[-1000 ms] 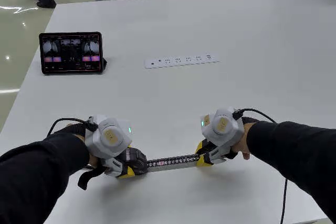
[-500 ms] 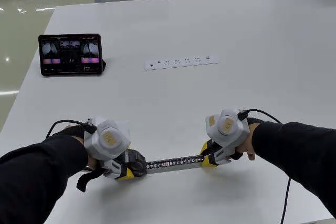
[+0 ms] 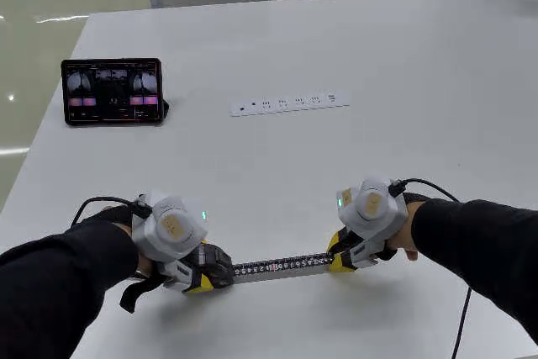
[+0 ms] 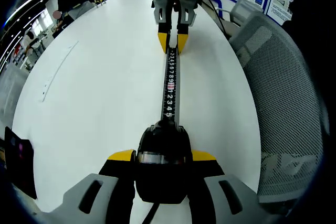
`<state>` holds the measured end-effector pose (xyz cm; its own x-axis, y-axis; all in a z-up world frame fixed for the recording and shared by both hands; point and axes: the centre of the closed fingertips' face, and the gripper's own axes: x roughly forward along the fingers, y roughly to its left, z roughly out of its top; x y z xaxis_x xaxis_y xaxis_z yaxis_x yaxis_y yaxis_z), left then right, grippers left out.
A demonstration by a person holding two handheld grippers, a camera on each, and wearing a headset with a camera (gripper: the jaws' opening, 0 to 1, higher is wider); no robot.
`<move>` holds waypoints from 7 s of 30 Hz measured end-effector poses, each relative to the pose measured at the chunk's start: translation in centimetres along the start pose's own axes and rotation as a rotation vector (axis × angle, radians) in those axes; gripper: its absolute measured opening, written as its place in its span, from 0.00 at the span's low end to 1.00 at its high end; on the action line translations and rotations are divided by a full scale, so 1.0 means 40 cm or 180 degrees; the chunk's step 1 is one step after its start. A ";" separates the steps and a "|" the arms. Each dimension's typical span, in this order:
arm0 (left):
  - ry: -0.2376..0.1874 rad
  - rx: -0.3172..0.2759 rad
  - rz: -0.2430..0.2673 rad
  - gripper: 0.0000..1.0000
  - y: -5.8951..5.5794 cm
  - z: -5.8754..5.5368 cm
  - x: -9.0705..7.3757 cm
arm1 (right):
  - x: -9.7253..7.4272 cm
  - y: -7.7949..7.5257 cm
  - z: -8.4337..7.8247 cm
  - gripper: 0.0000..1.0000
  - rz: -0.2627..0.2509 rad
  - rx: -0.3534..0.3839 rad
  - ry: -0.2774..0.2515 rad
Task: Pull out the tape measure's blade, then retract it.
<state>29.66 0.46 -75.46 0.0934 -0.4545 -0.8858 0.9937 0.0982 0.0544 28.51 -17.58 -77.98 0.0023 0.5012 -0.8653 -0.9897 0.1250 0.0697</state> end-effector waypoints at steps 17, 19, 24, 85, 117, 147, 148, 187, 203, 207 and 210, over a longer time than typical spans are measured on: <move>-0.0040 -0.0011 0.0006 0.33 0.000 0.001 -0.003 | -0.031 -0.011 -0.050 0.09 -0.0027 0.0058 0.0060; -0.0044 -0.0015 0.0013 0.33 0.000 0.000 -0.003 | -0.034 -0.012 -0.055 0.09 -0.0030 0.0057 0.0065; -0.0043 -0.0016 0.0028 0.33 0.001 0.000 -0.002 | -0.034 -0.014 -0.059 0.09 -0.0033 0.0082 0.0034; -0.0200 -0.0010 0.0038 0.34 0.003 0.008 -0.001 | -0.085 -0.025 -0.138 0.11 -0.0096 0.0270 0.0120; -0.0120 -0.0224 0.0101 0.49 0.010 -0.051 -0.041 | -0.088 -0.015 -0.136 0.14 0.0010 -0.0329 0.0311; -0.0286 -0.0430 0.0141 0.99 -0.003 -0.086 -0.138 | -0.146 0.020 -0.107 0.59 -0.0004 0.0043 0.0139; -0.0277 -0.0442 0.0149 0.99 -0.005 -0.088 -0.141 | -0.147 0.022 -0.105 0.61 -0.0001 0.0049 0.0127; -0.0999 -0.1728 0.1352 0.99 -0.040 -0.186 -0.211 | -0.307 0.036 -0.193 0.99 -0.1390 0.1378 -0.1122; -0.1167 -0.1978 0.1478 0.99 -0.112 -0.234 -0.249 | -0.328 0.153 -0.260 0.99 -0.1581 0.1667 -0.1140; -0.1250 -0.2052 0.1513 0.99 -0.108 -0.240 -0.272 | -0.342 0.171 -0.261 0.99 -0.1650 0.1660 -0.1160; -0.1253 -0.2014 0.1523 0.99 -0.104 -0.238 -0.278 | -0.348 0.178 -0.262 0.99 -0.1658 0.1653 -0.1136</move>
<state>23.90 13.52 -70.22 0.6207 -0.4995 -0.6043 0.6328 0.7742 0.0101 19.93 -32.64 -70.64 0.5759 0.5008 -0.6462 -0.6569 0.7540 -0.0010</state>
